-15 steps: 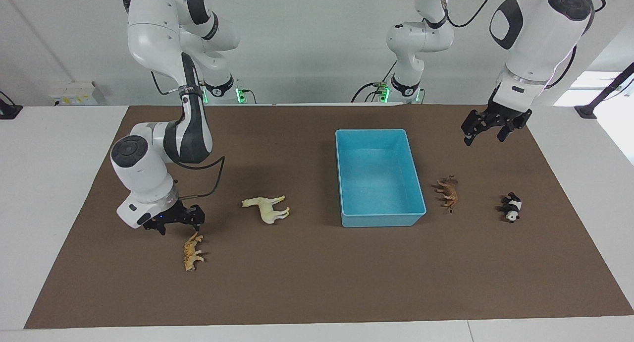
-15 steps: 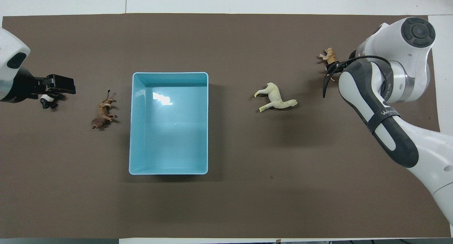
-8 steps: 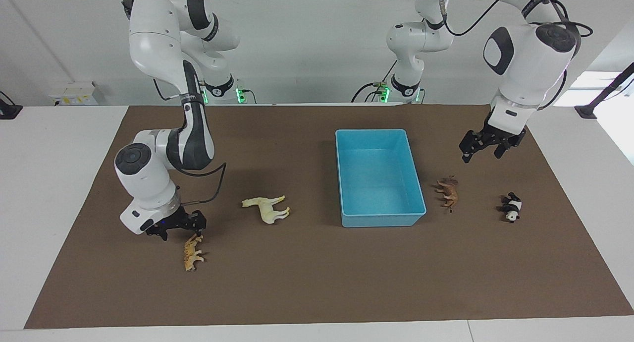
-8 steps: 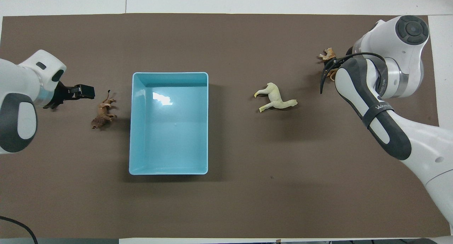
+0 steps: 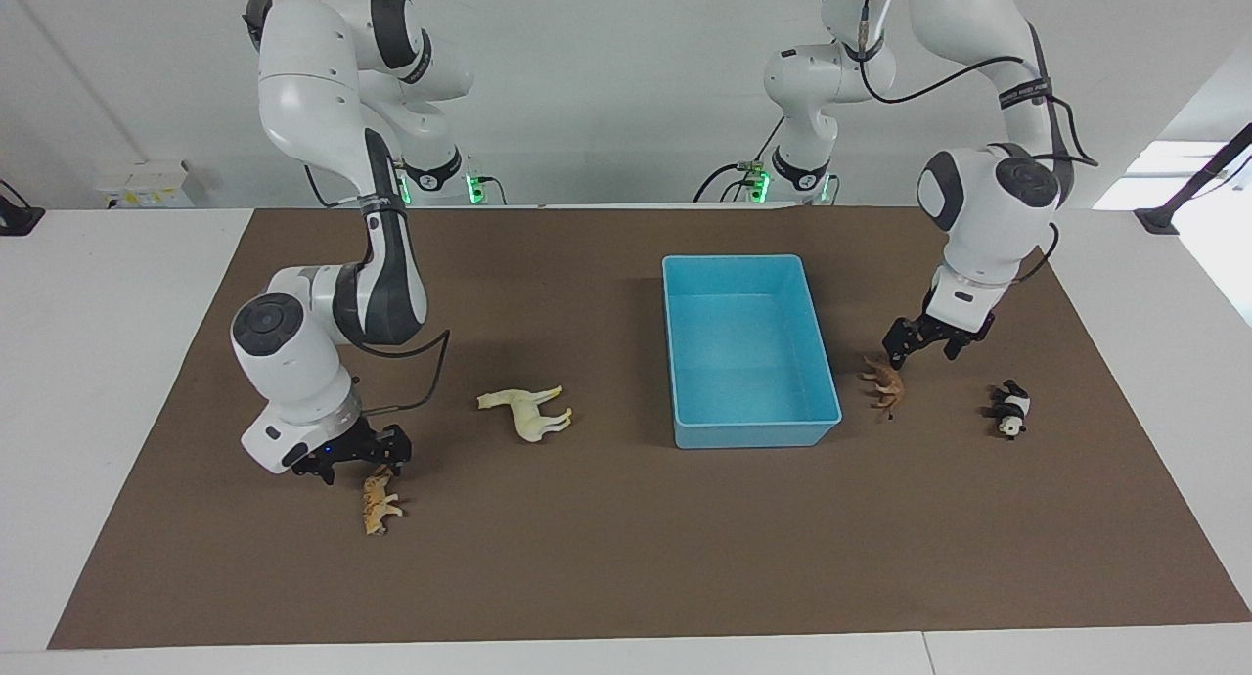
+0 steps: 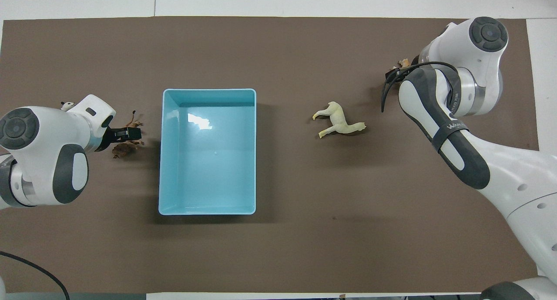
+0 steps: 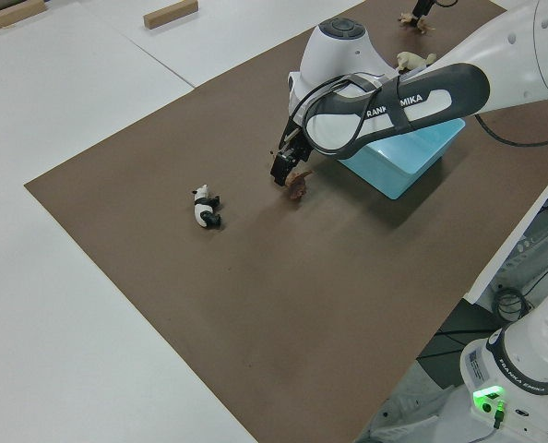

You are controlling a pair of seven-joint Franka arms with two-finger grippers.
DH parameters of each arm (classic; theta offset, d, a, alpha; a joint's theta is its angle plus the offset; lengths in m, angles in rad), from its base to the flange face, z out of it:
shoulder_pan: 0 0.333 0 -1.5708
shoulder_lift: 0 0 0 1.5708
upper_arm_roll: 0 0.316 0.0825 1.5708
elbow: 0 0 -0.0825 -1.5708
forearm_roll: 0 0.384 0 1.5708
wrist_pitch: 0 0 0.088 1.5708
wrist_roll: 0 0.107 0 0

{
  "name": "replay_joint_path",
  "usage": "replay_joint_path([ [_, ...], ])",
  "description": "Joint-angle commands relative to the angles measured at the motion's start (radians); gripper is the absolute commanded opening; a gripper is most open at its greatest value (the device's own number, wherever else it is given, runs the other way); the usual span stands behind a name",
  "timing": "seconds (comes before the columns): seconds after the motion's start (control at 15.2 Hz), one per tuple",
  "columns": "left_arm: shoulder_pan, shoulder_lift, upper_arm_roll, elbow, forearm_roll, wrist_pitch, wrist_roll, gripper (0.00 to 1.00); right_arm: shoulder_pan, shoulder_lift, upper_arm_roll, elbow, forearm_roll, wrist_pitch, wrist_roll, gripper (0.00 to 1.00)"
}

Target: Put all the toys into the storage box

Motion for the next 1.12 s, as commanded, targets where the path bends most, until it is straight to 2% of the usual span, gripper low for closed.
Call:
replay_joint_path([
  [0.0, -0.026, 0.041, 0.010, -0.004, 0.014, 0.048, 0.005, 1.00, -0.010, 0.026, 0.007, 0.036, 0.010, 0.001, -0.024, 1.00],
  [0.2, -0.028, 0.056, 0.011, -0.001, 0.019, 0.050, 0.005, 1.00, -0.010, 0.061, 0.007, 0.066, 0.010, 0.006, -0.024, 1.00],
  [0.26, -0.026, 0.058, 0.011, -0.001, 0.019, 0.048, 0.005, 0.94, -0.009, 0.070, 0.006, 0.068, 0.010, 0.006, -0.024, 1.00],
  [0.46, -0.026, 0.058, 0.011, 0.007, 0.019, 0.041, 0.006, 0.27, -0.009, 0.072, 0.006, 0.068, 0.005, 0.017, -0.024, 1.00],
  [0.59, -0.020, 0.058, 0.011, 0.013, 0.019, 0.033, 0.009, 0.01, -0.009, 0.072, 0.006, 0.068, 0.005, 0.017, -0.024, 0.99],
  [0.72, -0.020, 0.070, 0.011, 0.092, 0.019, -0.058, 0.009, 0.00, -0.012, 0.074, 0.006, 0.069, 0.005, 0.017, -0.026, 0.84],
  [0.92, -0.021, 0.093, 0.010, 0.335, 0.019, -0.331, 0.003, 0.00, -0.016, 0.075, 0.006, 0.071, 0.007, 0.023, -0.026, 0.64],
  [0.98, -0.028, 0.094, 0.010, 0.418, 0.018, -0.438, -0.003, 0.00, -0.021, 0.077, 0.007, 0.075, 0.007, 0.021, -0.026, 0.53],
  [1.05, -0.040, 0.096, 0.007, 0.486, 0.015, -0.518, -0.036, 0.01, -0.019, 0.078, 0.007, 0.076, 0.007, 0.021, -0.026, 0.31],
])
